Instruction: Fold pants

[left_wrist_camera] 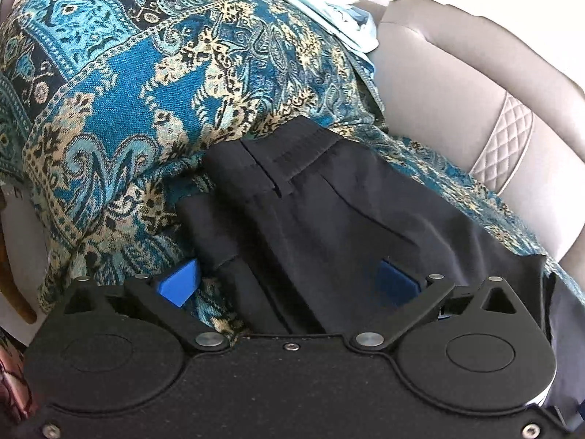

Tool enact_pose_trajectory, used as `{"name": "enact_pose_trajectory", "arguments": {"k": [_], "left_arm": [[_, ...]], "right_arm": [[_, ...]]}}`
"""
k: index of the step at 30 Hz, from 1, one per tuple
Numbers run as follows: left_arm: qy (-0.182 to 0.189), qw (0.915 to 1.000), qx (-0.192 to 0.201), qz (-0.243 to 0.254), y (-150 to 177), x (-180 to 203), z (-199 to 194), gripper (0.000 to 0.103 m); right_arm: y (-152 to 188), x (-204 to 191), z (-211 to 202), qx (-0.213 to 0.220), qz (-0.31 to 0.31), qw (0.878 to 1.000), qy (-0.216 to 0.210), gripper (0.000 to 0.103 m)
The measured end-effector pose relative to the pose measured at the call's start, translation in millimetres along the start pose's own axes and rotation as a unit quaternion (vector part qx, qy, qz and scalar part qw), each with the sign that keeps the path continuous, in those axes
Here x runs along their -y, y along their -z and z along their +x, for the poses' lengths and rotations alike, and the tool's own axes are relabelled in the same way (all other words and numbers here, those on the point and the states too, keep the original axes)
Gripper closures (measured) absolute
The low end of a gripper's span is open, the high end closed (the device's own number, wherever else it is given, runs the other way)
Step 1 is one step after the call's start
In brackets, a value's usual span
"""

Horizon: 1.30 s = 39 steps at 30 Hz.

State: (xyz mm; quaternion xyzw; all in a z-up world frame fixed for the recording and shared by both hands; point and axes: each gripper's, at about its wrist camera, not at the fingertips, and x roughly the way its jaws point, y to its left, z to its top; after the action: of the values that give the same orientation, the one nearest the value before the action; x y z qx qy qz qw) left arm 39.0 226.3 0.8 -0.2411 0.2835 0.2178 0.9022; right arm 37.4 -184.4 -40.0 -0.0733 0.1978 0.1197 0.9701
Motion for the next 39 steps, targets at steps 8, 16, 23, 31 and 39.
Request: {"name": "enact_pose_trajectory", "arguments": {"k": [8, 16, 23, 31, 39], "left_arm": [[-0.04, 0.9991, -0.016, 0.002, -12, 8, 14, 0.001], [-0.024, 0.9983, 0.022, -0.049, 3, -7, -11, 0.063], [0.01, 0.9956, 0.022, -0.09, -1, -22, -8, 0.062], [0.028, 0.989, 0.025, -0.143, -20, -26, 12, 0.039], [-0.006, 0.9946, 0.103, -0.012, -12, 9, -17, 0.086]], "right_arm": [[2, -5, 0, 0.008, 0.012, 0.999, 0.029, 0.0], [2, -9, 0, 0.008, 0.001, 0.999, 0.037, 0.0], [5, -12, -1, 0.022, -0.011, 0.999, 0.037, 0.0], [5, -12, 0, 0.021, -0.003, 0.999, 0.035, 0.0], [5, -10, 1, 0.019, 0.001, 0.999, 0.03, 0.0]]}}
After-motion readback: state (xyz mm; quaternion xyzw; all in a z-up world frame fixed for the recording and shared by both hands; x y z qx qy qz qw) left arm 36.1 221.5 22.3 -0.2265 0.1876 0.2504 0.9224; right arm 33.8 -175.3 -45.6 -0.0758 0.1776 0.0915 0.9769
